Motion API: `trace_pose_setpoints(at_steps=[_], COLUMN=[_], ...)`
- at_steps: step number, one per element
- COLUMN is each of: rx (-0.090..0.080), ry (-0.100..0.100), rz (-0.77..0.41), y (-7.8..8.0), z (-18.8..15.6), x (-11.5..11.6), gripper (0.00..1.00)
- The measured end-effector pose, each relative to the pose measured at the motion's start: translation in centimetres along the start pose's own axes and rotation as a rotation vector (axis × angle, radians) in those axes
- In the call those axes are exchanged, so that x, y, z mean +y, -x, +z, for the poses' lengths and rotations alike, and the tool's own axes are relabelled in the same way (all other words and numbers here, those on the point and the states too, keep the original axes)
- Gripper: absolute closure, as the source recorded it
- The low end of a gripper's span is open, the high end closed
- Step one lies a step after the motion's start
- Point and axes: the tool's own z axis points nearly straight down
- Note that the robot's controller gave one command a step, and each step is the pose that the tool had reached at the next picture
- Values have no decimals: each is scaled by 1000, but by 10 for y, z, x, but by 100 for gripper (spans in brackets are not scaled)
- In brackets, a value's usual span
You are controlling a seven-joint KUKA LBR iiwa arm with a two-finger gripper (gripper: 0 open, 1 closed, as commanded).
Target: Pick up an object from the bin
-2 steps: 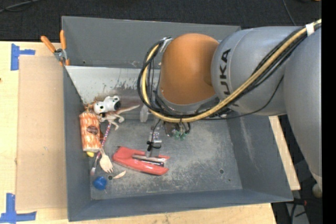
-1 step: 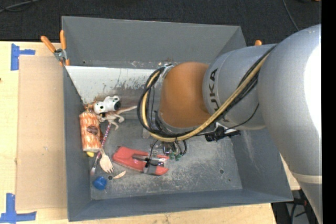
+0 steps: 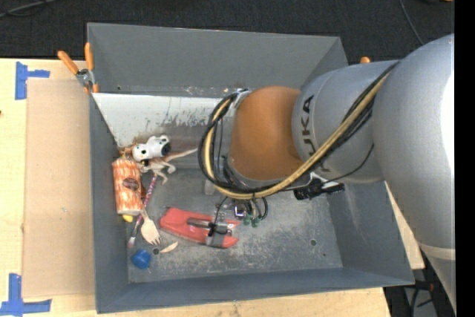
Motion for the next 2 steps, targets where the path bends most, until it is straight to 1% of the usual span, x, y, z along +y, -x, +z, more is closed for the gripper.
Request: trace_pose_setpoints(at_steps=[1,2], rx=[9,3], ry=[-3,-2], rz=[175,175], y=[-22,-15], z=[6,39], x=[5,-7], gripper=[0,0])
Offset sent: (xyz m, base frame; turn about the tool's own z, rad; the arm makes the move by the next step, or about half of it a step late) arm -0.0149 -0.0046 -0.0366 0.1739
